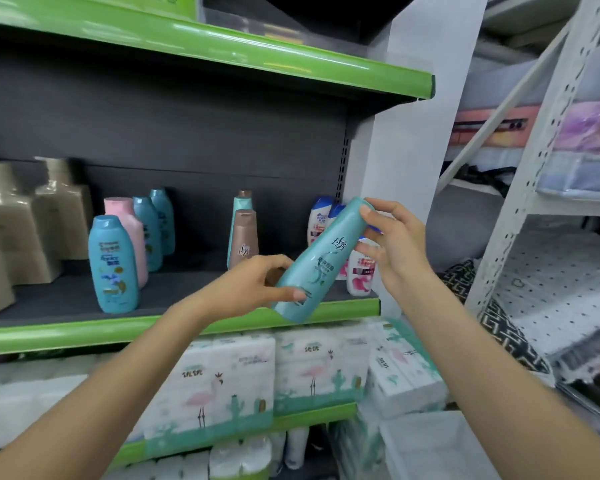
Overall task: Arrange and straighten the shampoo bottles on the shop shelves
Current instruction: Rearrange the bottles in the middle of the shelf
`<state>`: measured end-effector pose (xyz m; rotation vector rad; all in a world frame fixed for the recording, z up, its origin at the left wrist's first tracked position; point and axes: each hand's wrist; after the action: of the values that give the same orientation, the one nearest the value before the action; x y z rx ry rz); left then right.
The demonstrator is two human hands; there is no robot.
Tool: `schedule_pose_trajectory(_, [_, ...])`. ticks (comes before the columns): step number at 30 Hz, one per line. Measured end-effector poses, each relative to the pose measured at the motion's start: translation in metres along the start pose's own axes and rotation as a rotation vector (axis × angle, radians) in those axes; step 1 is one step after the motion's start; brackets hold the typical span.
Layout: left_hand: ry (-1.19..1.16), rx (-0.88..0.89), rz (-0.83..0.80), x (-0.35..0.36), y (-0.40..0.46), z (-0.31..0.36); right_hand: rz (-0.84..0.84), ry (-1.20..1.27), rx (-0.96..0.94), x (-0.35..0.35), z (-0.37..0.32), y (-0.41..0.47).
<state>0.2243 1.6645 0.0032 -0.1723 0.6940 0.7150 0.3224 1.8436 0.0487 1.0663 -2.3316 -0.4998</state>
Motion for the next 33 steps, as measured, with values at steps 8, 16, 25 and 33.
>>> schedule_pose_trajectory(8, [0.303, 0.02, 0.479, 0.004, -0.04, -0.023, -0.087, -0.059, 0.153, 0.016, 0.012, -0.034])
schedule_pose_trajectory(16, [0.575, 0.05, 0.692, -0.024, -0.078, -0.056, 0.007, 0.135, 0.242, 0.061, 0.034, -0.061])
schedule_pose_trajectory(25, [0.34, 0.077, 0.438, -0.079, -0.109, -0.095, -0.091, 0.391, 0.177, 0.109, 0.054, -0.087])
schedule_pose_trajectory(33, [0.519, 0.126, 0.612, -0.104, -0.126, -0.125, -0.202, 0.37, 0.179, 0.142, 0.062, -0.102])
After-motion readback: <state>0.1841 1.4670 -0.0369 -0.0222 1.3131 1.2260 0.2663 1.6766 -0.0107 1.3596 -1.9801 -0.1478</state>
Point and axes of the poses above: each hand's wrist, its own y-axis towards the middle knuckle, its own x-axis out of the palm, z = x × y, and after that the axes turned 13 degrees about -x, right-handed
